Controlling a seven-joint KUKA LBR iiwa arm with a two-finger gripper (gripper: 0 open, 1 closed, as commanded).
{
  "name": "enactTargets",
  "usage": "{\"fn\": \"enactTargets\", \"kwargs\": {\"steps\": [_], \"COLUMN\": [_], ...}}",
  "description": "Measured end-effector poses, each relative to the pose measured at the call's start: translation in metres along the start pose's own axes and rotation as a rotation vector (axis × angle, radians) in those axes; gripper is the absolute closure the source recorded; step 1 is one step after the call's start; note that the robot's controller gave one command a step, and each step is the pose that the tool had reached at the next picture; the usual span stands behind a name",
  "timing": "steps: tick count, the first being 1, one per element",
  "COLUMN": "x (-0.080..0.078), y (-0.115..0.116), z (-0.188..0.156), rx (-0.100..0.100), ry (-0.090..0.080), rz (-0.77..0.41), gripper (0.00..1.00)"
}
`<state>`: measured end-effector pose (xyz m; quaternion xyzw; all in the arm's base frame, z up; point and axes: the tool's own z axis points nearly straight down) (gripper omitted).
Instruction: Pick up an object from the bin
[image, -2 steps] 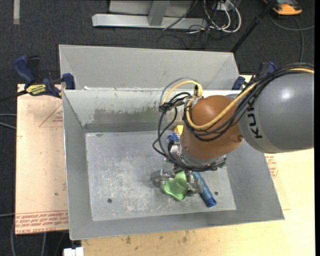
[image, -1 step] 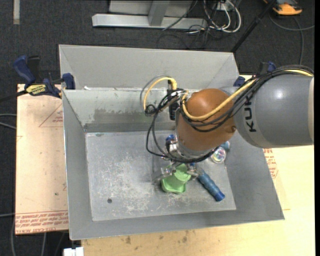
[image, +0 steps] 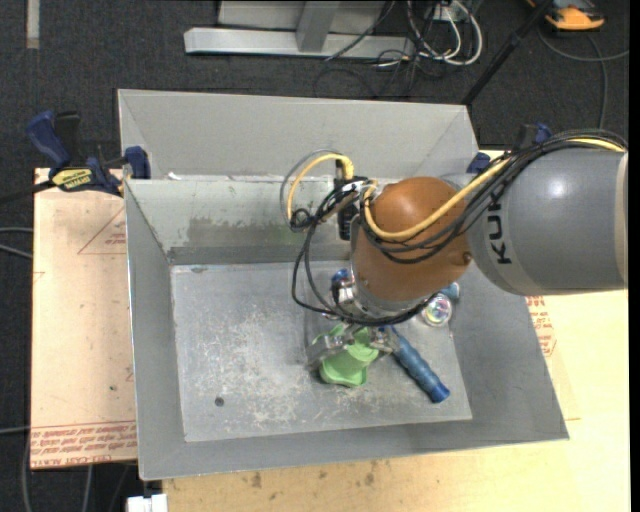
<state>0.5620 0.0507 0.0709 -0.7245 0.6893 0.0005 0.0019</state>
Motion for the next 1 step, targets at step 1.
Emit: {"fn": "enactTargets", "kwargs": {"steps": [1], "x": [-0.0130], "y": [0.0102], "z": [-0.1713], "rx": [0.007], "ry": [0.000], "rz": [-0.055], "gripper": [1.00]}}
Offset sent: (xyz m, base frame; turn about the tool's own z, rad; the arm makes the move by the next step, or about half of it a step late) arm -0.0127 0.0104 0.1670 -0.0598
